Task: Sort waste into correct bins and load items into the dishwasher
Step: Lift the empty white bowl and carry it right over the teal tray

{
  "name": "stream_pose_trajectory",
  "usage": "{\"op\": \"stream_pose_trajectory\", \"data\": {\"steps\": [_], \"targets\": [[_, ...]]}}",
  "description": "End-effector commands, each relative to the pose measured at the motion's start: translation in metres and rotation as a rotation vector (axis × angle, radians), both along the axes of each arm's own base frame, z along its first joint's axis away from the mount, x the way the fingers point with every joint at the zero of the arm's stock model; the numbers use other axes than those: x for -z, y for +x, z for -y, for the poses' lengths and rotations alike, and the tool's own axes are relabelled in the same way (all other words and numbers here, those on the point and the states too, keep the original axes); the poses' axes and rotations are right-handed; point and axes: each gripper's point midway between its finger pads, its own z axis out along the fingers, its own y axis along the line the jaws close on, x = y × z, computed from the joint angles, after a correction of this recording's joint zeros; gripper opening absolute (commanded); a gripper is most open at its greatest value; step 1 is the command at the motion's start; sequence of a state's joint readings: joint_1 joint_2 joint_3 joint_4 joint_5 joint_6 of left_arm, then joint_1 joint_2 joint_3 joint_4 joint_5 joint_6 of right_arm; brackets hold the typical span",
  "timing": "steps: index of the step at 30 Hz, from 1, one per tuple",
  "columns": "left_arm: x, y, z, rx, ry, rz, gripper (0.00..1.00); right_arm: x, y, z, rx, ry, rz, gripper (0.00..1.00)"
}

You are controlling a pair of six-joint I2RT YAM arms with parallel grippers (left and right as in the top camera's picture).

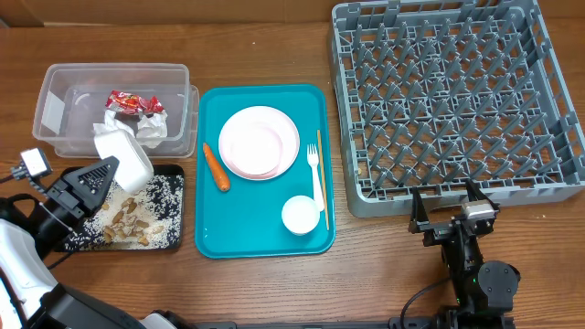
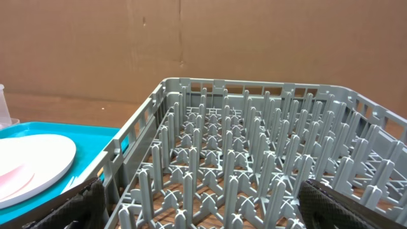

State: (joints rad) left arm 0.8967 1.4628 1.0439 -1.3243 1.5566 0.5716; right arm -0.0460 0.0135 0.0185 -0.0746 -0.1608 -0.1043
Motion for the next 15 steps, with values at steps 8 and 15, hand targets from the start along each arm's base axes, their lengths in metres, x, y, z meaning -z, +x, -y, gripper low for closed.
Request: {"op": "stream_pose_trajectory", "data": {"steps": [8,15], "targets": [[0.008,0.003,0.008,0.045,0.123,0.047,0.04,0.001,0.0,0.0,0.0,0.007,0.005,1.0],[0.031,0.025,0.018,0.119,0.171,-0.095,0.04,0.001,0.0,0.0,0.0,0.007,0.005,1.0]]}}
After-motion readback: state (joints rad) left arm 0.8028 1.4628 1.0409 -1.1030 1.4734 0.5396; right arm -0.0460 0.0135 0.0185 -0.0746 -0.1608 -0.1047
